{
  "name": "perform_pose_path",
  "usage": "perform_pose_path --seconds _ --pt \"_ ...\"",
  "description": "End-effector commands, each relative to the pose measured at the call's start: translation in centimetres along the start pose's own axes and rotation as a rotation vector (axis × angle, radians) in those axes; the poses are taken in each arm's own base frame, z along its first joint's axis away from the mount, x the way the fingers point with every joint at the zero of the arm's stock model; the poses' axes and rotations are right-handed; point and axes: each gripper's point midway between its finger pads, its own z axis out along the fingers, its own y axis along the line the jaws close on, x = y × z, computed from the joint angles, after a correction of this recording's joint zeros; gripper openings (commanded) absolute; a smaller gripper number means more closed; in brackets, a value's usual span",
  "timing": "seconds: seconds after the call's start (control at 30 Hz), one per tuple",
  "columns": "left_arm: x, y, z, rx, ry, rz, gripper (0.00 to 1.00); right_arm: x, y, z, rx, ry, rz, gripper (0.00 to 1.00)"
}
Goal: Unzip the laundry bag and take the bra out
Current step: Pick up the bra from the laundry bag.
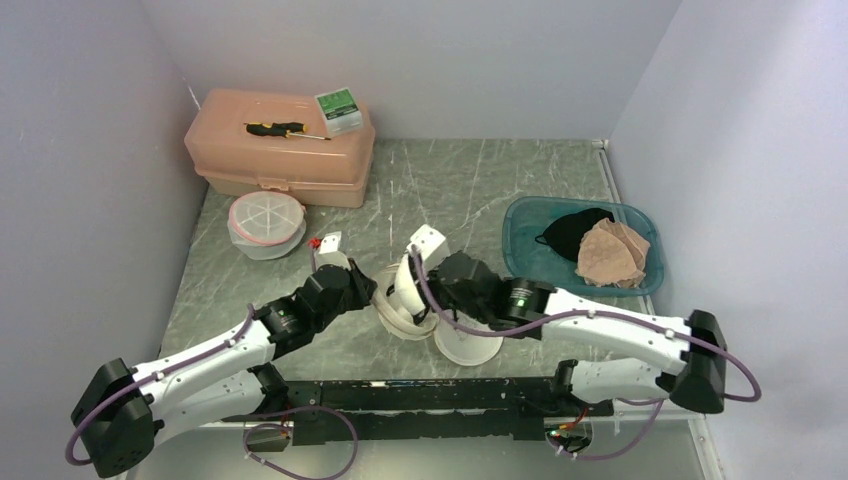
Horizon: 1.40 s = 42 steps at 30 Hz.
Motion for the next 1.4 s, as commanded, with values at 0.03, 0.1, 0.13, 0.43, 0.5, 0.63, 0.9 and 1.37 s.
perform_pose_path --seconds 0.03,0.1,0.13,0.43,0.5,0.63,0.9,1.37 --pt "-1.3 -1.1 -0.3 0.027 -0.039 -0.044 0.15 0.8 4.0 2.2 -0.093 0.035 0.002 0.00" --pt "-1.1 -1.1 -0.1 0.026 -0.027 -0.040 0.15 1.2 4.8 3.2 -0.104 0.047 0.023 0.00" --pt "-0.9 -1.1 0.0 0.024 -0.020 -0.039 0.15 1.4 5.2 3.8 -0.111 0.049 0.037 0.00" --pt "-0.2 -0.2 -0.1 0.003 -0.010 -0.040 0.15 2.6 6.9 4.6 -0.170 0.056 0.137 0.37" --pt "-0.2 -0.1 -0.1 0.002 -0.014 -0.042 0.15 2.2 6.6 4.1 -0.163 0.047 0.148 0.48" --pt "0.0 0.1 -0.1 -0.004 -0.010 -0.039 0.15 1.5 6.0 2.8 -0.164 0.031 0.170 0.61" --pt "0.3 0.7 0.0 -0.024 -0.008 -0.042 0.15 0.2 3.1 -0.4 -0.140 -0.029 0.260 0.72" --pt "1.1 2.0 -0.5 -0.053 0.006 -0.027 0.15 4.8 -4.9 0.3 -0.286 -0.167 0.777 0.78"
